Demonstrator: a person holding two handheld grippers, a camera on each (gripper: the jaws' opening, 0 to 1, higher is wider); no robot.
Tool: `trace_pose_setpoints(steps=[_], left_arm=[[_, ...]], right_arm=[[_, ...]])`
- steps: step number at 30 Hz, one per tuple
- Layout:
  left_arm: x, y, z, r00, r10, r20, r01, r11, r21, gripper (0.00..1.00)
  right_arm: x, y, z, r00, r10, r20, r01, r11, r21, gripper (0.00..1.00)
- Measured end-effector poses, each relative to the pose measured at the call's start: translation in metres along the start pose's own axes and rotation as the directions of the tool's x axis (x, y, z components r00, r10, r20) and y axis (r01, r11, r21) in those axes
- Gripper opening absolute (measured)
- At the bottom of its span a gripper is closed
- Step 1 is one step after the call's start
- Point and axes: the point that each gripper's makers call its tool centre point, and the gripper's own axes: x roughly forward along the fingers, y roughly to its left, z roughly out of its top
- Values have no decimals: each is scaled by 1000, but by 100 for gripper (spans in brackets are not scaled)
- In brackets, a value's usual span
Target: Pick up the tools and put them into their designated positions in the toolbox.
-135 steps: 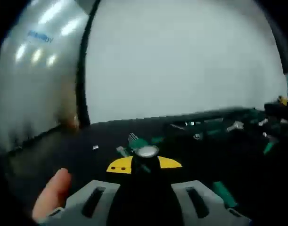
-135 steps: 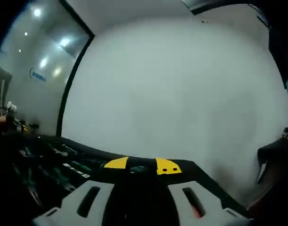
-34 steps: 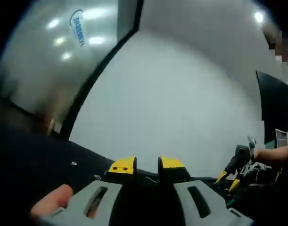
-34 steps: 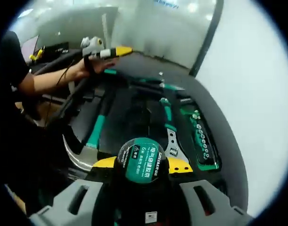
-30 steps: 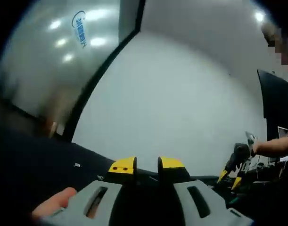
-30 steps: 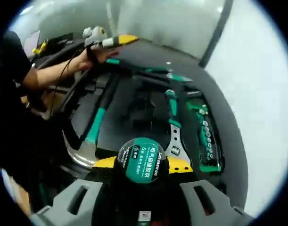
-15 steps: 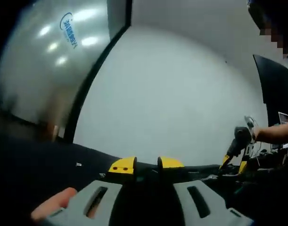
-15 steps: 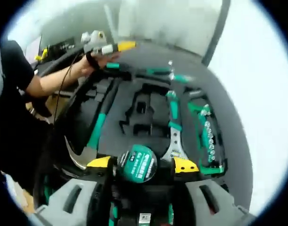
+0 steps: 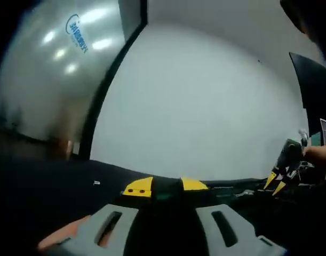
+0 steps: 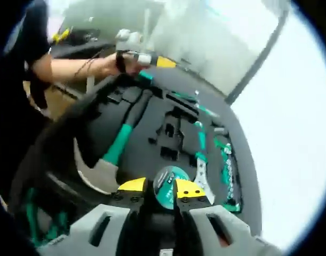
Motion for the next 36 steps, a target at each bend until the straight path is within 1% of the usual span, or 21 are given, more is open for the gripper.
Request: trace_pose_setpoints(steps=[2, 3, 6, 10, 11, 12, 13, 14, 15, 17, 19, 22, 23, 24, 26, 29, 31, 32, 34, 35, 36], left_arm=[[-1, 0, 1, 1000, -5, 7, 5, 1000, -17, 15], [0, 1, 2, 1000, -4, 9, 4, 1000, -19, 15], [0, 0, 0, 1000, -3, -1, 3, 1000, -17, 15], [1, -3, -3, 1000, -10, -15, 10, 1000, -5, 15], [1, -3, -3, 1000, -11, -16, 11, 1000, -4, 15], [0, -4, -3, 1000, -11, -16, 11, 1000, -4, 15], [0, -4, -4, 1000, -10, -17, 10, 1000, -7, 15], [0, -3, -4, 1000, -9, -19, 9, 1000, -9, 15], [0, -2, -5, 1000, -6, -24, 5, 1000, -8, 15], [0, -1, -5, 1000, -4, -24, 4, 1000, -6, 15], [0, -2, -3, 1000, -7, -16, 7, 1000, -6, 15], [0, -3, -5, 1000, -14, -23, 14, 1000, -7, 15], [1, -3, -6, 999, -17, -27, 16, 1000, -8, 15], [2, -1, -6, 999, -16, -32, 16, 1000, -7, 15], [2, 0, -8, 999, -12, -38, 12, 1000, -1, 15], [1, -1, -7, 999, -15, -37, 15, 1000, -3, 15], [1, -2, -7, 999, -14, -37, 14, 1000, -4, 15], [1, -2, -8, 999, -15, -39, 15, 1000, -6, 15], [0, -4, -8, 999, -17, -43, 17, 1000, -5, 15], [0, -5, -9, 999, -19, -44, 18, 1000, -1, 15], [0, -5, -9, 999, -19, -46, 19, 1000, 3, 15]], right_arm=[[2, -5, 3, 1000, 19, 17, -18, 1000, -18, 17], [1, -4, 0, 1000, 10, -4, -10, 997, -76, 16], [0, -4, -14, 996, 7, -88, -16, 995, -101, 13], [-1, 2, -5, 999, 28, -39, -32, 993, -113, 13], [-6, 13, 4, 996, 86, 6, -85, 993, -81, 13], [-11, 14, 12, 994, 98, 41, -95, 993, -66, 14], [-19, 10, 31, 988, 74, 134, -67, 996, -54, 15], [-23, 2, 41, 979, 38, 201, -41, 999, 10, 14], [-25, -13, 48, 970, -45, 240, 13, 991, 131, 13], [-21, -21, 43, 964, -106, 246, 57, 979, 198, 4], [-12, -31, 24, 964, -168, 206, 124, 970, 210, 0], [7, -19, 7, 968, -131, 214, 45, 930, 365, 0], [8, -17, 5, 969, -127, 212, 41, 929, 368, 0], [8, -21, 8, 953, -163, 255, 68, 936, 344, 0], [8, -23, 5, 957, -176, 232, 73, 916, 394, 0], [9, -28, -1, 953, -222, 208, 137, 923, 358, 0], [7, -26, -2, 950, -222, 219, 111, 898, 427, 0], [6, -25, -3, 950, -217, 226, 101, 895, 434, 0], [4, -23, -3, 940, -233, 247, 110, 897, 428, 0], [4, -22, 0, 931, -243, 273, 122, 912, 393, 0], [5, -20, -1, 932, -246, 267, 126, 909, 397, 0]])
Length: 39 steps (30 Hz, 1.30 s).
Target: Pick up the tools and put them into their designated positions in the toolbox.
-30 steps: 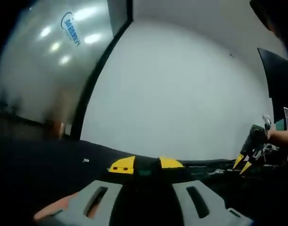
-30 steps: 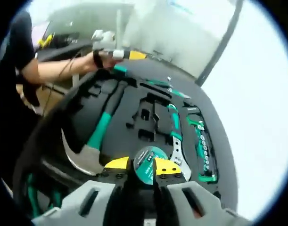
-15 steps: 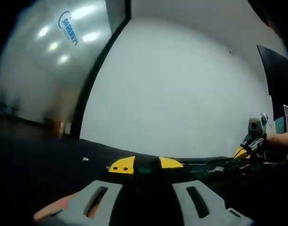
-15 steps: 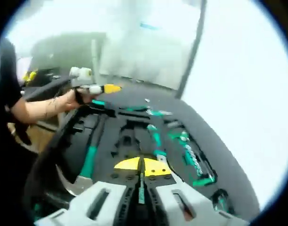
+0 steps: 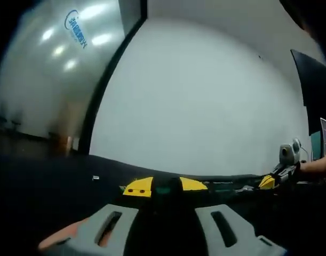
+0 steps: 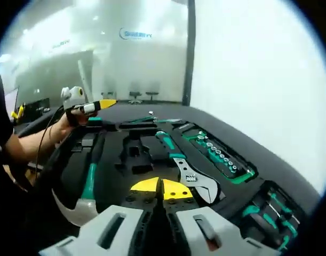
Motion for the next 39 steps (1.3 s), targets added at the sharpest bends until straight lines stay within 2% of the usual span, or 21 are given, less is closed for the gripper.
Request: trace_pose_setpoints(steps=[1, 2, 3, 6, 10, 11, 12, 13, 16, 17, 18, 21, 25, 28, 31, 33, 34, 35, 36, 38, 39], left_arm=[[0, -1, -1, 1000, 0, -3, 0, 1000, 4, 15], [0, 0, -1, 1000, 1, -7, -1, 1000, 7, 15], [0, 0, -2, 1000, 2, -9, -2, 1000, 11, 15], [0, 1, -2, 1000, 6, -13, -6, 1000, 16, 15], [1, 4, -2, 1000, 9, -14, -9, 1000, 12, 15], [1, 4, -3, 1000, 9, -17, -9, 1000, 13, 15], [1, 3, -4, 1000, 10, -20, -10, 1000, 19, 15], [1, 3, -4, 1000, 11, -22, -11, 1000, 22, 15], [1, 4, -4, 1000, 13, -24, -12, 1000, 21, 15], [1, 4, -5, 1000, 15, -26, -14, 1000, 21, 15], [1, 4, -5, 1000, 14, -26, -13, 1000, 22, 15], [1, 3, -5, 1000, 13, -28, -12, 1000, 27, 15], [2, 2, -7, 999, 11, -36, -10, 999, 34, 15], [1, 2, -6, 999, 10, -32, -9, 999, 31, 15], [1, 1, -6, 999, 12, -33, -11, 999, 30, 15], [1, 1, -6, 999, 9, -33, -9, 1000, 27, 15], [2, 1, -6, 999, 9, -33, -8, 1000, 26, 15], [2, 1, -6, 999, 8, -35, -7, 1000, 26, 15], [2, 0, -6, 999, 8, -36, -7, 1000, 25, 15], [1, 0, -6, 999, 10, -38, -9, 1000, 23, 15], [1, 0, -6, 999, 10, -38, -10, 1000, 21, 15]], right_arm=[[2, 1, 0, 1000, -11, -12, 11, 1000, 12, 0], [4, 11, -11, 996, 32, -82, -31, 999, 22, 0], [12, 10, -1, 1000, 4, -25, -7, 996, -93, 0], [12, -7, -4, 999, 30, -17, -29, 999, 43, 0], [1, -6, -4, 999, 4, -44, -4, 1000, 17, 0], [-2, -4, -3, 995, 77, -59, -70, 990, 124, 0], [-3, -11, 4, 997, 74, -12, -70, 976, 207, 0], [3, -33, 15, 997, -34, 68, 11, 950, 311, 0], [2, -38, -1, 995, -104, 6, 103, 989, 106, 0], [3, -30, -3, 995, -100, 12, 99, 993, 66, 0], [0, -19, 9, 991, -98, 88, 96, 995, 17, 0], [6, -35, -4, 995, -96, -22, 98, 990, 101, 0], [3, -34, -8, 992, -129, -10, 129, 991, -26, 0], [1, -34, -10, 992, -130, 5, 130, 991, 23, 0], [0, -32, -9, 985, -171, -17, 170, 984, -44, 0], [-2, -27, -8, 991, -129, -39, 127, 991, -38, 0], [-5, -26, -9, 989, -137, -64, 140, 988, 58, 0], [-7, -24, -1, 991, -130, -31, 133, 980, 145, 0], [-12, -20, 21, 985, -142, 95, 113, 960, 256, 2], [-7, -19, 39, 979, -146, 141, 108, 962, 249, 10], [-3, -10, 37, 983, -150, 107, 130, 976, 176, 12]])
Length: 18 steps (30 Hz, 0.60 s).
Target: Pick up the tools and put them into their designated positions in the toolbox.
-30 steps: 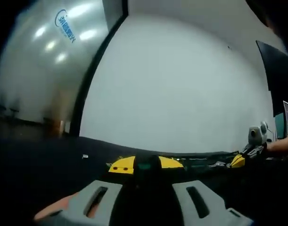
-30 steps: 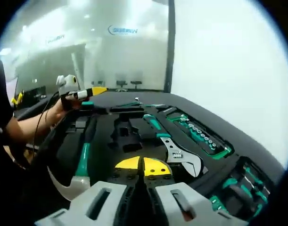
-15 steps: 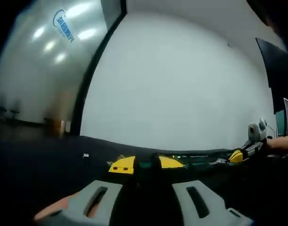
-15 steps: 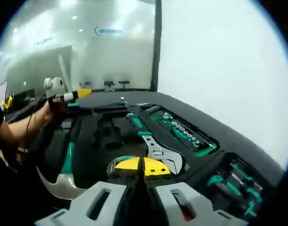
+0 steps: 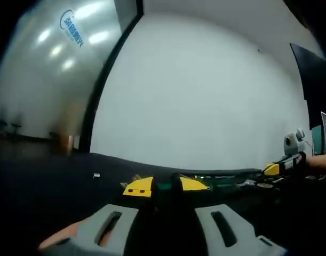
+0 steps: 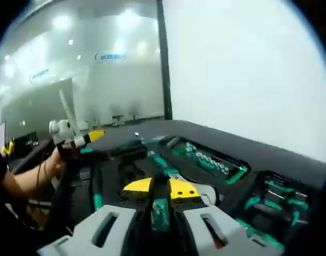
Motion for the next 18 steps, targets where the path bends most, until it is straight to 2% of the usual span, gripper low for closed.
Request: trace_pose_setpoints(steps=[1, 2, 3, 5, 6, 7, 8, 9, 10, 11, 12, 13, 14, 16, 17, 18], left_arm=[[0, 0, 0, 1000, 1, 0, -1, 1000, -1, 15], [0, 1, 0, 1000, 3, -1, -3, 1000, 0, 15], [0, 1, 0, 1000, 3, -2, -3, 1000, 0, 15], [0, 1, -1, 1000, 7, -4, -7, 1000, 0, 15], [1, 3, -2, 1000, 13, -12, -13, 1000, -1, 15], [1, 4, -3, 1000, 14, -16, -14, 1000, -2, 15], [1, 4, -4, 1000, 16, -20, -16, 1000, -4, 15], [1, 4, -4, 1000, 18, -22, -18, 1000, -4, 15], [1, 4, -4, 1000, 20, -23, -20, 1000, -3, 15], [1, 3, -4, 999, 22, -24, -22, 1000, 0, 15], [1, 3, -5, 999, 28, -28, -27, 1000, 7, 15], [1, 4, -6, 999, 32, -32, -32, 999, 9, 15], [2, 7, -6, 999, 41, -35, -40, 999, 12, 15], [2, 9, -7, 998, 50, -40, -49, 999, 15, 15], [3, 11, -9, 997, 61, -48, -61, 998, 14, 15], [3, 12, -11, 995, 77, -61, -77, 997, 12, 16]], right_arm=[[2, -2, -7, 999, -37, -38, 34, 997, -73, 12], [6, -3, -14, 995, -73, -61, 62, 983, -174, 12], [10, -3, -18, 995, -75, -66, 60, 977, -204, 12], [9, 1, -41, 986, -66, -151, 47, 991, -129, 12], [5, -2, -56, 975, -100, -201, 82, 992, -93, 11], [5, -3, -47, 985, -93, -143, 77, 990, -117, 6], [7, -3, -41, 986, -104, -127, 85, 985, -147, 0], [6, 0, -40, 985, -114, -129, 81, 969, -235, 0], [4, 2, -40, 983, -133, -124, 95, 958, -272, 0], [3, 1, -40, 977, -164, -139, 134, 970, -201, 0], [9, -4, -39, 979, -150, -135, 119, 969, -218, 0], [8, -4, -39, 983, -112, -147, 76, 970, -232, 0], [6, -5, -38, 983, -108, -150, 72, 970, -231, 0], [-11, -13, -22, 989, -120, -82, 109, 986, -129, 0], [-28, -20, -8, 989, -144, -19, 142, 988, -58, 0], [-51, -30, 9, 981, -189, 54, 189, 982, -2, 1]])
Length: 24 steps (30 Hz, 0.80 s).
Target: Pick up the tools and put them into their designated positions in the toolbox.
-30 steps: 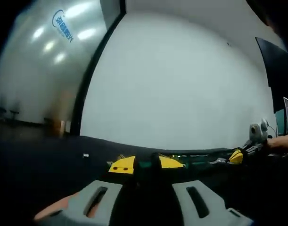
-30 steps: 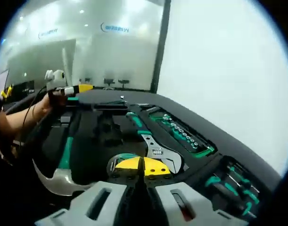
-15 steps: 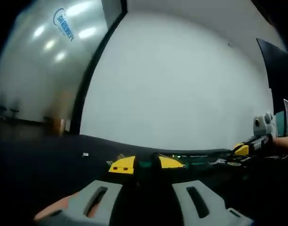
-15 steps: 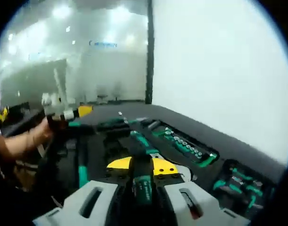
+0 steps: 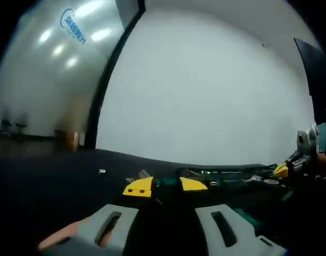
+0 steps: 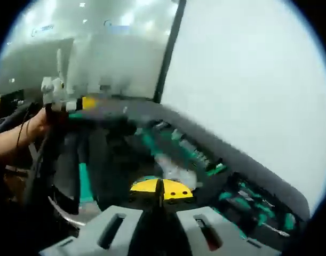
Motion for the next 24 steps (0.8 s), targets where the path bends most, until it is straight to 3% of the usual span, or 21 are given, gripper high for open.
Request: trace_pose_setpoints(steps=[1, 2, 4, 5, 6, 7, 9, 10, 12, 13, 15, 16, 17, 19, 20, 21, 22, 23, 24], left_arm=[[1, 4, -4, 999, 29, -26, -29, 1000, 10, 16], [1, 6, -7, 998, 44, -42, -43, 999, 13, 16], [6, 10, -13, 993, 77, -89, -78, 997, -2, 17], [10, 10, -16, 990, 82, -118, -84, 996, -9, 18], [16, 9, -20, 982, 101, -160, -106, 994, -25, 22], [22, 11, -23, 975, 112, -192, -117, 993, -17, 31], [34, 11, -35, 952, 133, -276, -113, 990, 88, 40], [37, 14, -44, 932, 170, -320, -129, 981, 147, 40], [48, 21, -55, 911, 203, -358, -152, 974, 166, 44], [53, 21, -59, 908, 200, -368, -152, 976, 156, 46], [47, 33, -71, 865, 250, -435, -181, 964, 193, 46], [48, 35, -75, 859, 255, -445, -182, 963, 200, 43], [56, 37, -74, 879, 252, -405, -202, 966, 163, 42], [57, 40, -73, 877, 279, -391, -220, 957, 190, 28], [58, 39, -72, 879, 290, -377, -233, 954, 191, 27], [55, 36, -71, 878, 314, -360, -252, 945, 210, 27], [49, 28, -70, 876, 316, -364, -248, 943, 221, 27], [47, 25, -65, 886, 300, -352, -256, 952, 168, 27], [51, 24, -57, 908, 273, -318, -257, 962, 91, 26]], right_arm=[[-26, -18, 18, 994, -72, 77, 71, 997, 18, 6], [-61, -40, 35, 973, -167, 157, 172, 985, -17, 8], [-127, -71, 53, 901, -331, 278, 380, 914, -141, 8], [-168, -89, 59, 834, -424, 353, 507, 842, -186, 8], [-189, -100, 60, 796, -457, 396, 556, 811, -182, 8], [-222, -112, 60, 730, -513, 452, 623, 771, -131, 8], [-253, -126, 45, 681, -559, 472, 646, 762, -30, 8], [-259, -133, 35, 673, -588, 449, 667, 744, -25, 8], [-269, -146, 13, 668, -634, 390, 704, 708, -53, 7], [-270, -148, 11, 665, -637, 390, 706, 706, -50, 7], [-270, -151, 3, 660, -633, 405, 707, 706, -49, 7], [-270, -152, -2, 654, -641, 401, 713, 700, -44, 7], [-268, -153, -5, 655, -642, 399, 713, 699, -46, 7], [-261, -156, -10, 677, -648, 350, 714, 693, -96, 7], [-265, -154, 0, 652, -641, 405, 726, 682, -90, 7], [-265, -153, 6, 640, -627, 444, 727, 681, -86, 7], [-259, -152, 3, 659, -624, 419, 720, 685, -113, 7], [-257, -149, -1, 671, -622, 404, 715, 686, -132, 7], [-251, -146, -3, 693, -604, 395, 698, 700, -154, 8]])
